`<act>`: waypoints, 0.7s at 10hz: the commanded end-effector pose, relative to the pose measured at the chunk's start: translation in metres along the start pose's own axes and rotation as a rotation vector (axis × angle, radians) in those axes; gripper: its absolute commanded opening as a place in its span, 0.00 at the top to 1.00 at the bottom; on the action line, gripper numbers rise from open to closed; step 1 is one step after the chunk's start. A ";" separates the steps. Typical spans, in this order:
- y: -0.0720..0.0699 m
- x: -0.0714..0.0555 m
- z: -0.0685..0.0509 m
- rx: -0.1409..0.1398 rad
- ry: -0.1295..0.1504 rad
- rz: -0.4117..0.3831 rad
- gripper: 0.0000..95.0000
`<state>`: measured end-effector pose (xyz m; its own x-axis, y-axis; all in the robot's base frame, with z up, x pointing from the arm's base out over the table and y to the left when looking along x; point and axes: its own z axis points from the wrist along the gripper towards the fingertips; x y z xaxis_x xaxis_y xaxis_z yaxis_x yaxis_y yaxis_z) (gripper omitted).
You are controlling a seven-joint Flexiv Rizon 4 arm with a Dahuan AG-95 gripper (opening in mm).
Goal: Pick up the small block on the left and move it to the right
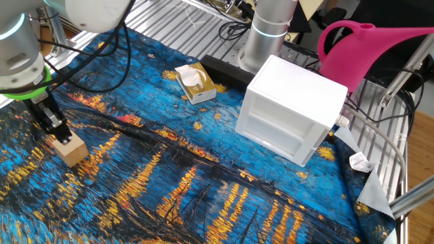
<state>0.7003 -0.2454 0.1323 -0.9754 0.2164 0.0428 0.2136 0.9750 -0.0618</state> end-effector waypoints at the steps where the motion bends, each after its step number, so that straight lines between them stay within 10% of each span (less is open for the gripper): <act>1: -0.001 -0.004 0.005 -0.007 -0.003 -0.006 0.00; 7: 0.000 -0.007 0.021 -0.029 -0.006 0.004 0.00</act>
<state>0.7064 -0.2497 0.1089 -0.9751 0.2187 0.0363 0.2176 0.9755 -0.0320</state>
